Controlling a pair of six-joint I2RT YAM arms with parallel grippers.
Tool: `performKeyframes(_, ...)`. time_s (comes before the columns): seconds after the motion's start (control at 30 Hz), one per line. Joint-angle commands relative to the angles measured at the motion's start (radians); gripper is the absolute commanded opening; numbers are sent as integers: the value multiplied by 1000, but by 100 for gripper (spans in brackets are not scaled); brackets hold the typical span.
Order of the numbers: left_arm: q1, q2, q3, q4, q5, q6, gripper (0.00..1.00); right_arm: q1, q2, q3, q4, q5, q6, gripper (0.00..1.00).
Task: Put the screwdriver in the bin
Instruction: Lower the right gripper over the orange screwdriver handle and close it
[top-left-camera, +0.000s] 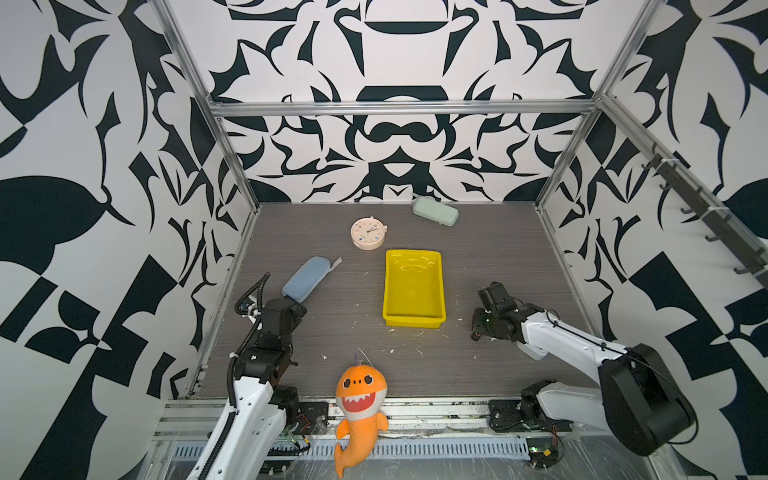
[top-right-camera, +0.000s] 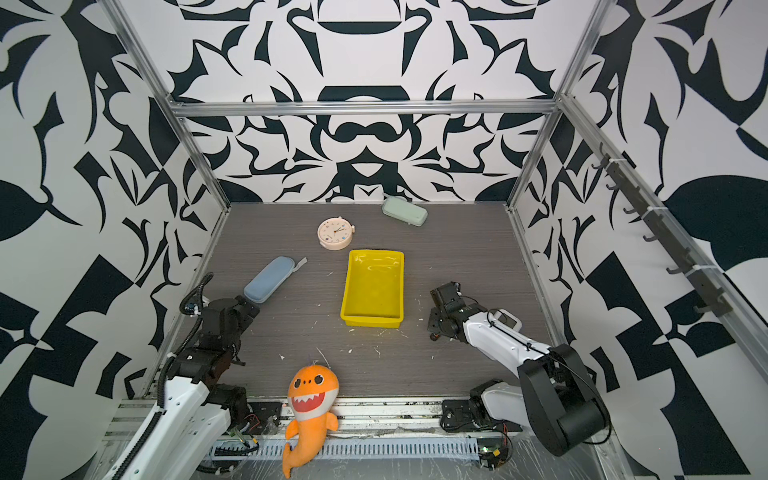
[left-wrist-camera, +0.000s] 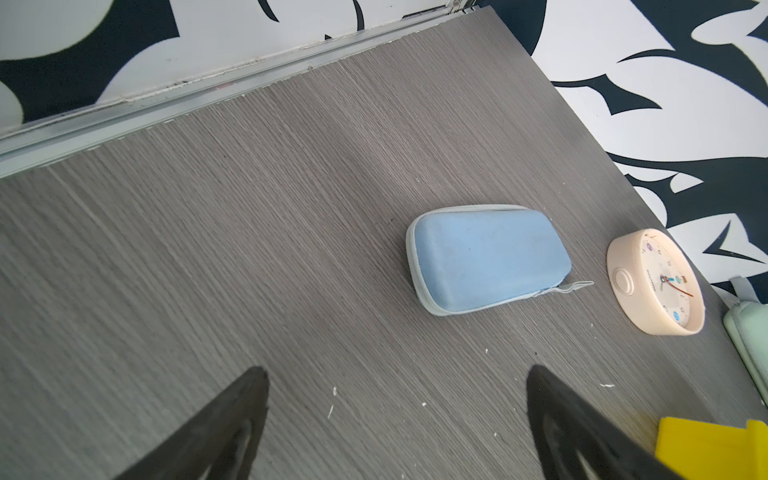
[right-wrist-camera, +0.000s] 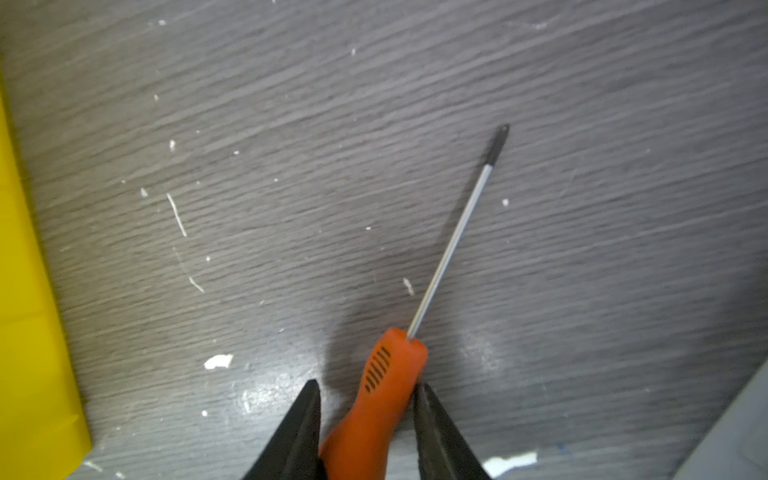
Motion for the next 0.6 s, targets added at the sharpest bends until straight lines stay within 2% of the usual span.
performKeyframes(0.0, 0, 2, -9, -5, -17, -22, 100, 7, 2, 34, -29, 34, 10, 41)
performKeyframes(0.37, 1, 20, -3, -3, -16, -20, 100, 19, 55, 64, -45, 34, 4, 43)
performKeyframes(0.47, 1, 21, -4, 0, -13, -20, 100, 24, 50, 62, -45, 41, 6, 38)
performKeyframes(0.5, 1, 21, -4, 3, -13, -20, 100, 25, 48, 60, -44, 41, 6, 31)
performKeyframes(0.57, 1, 24, -4, 4, -12, -20, 100, 29, 47, 60, -42, 41, 6, 30)
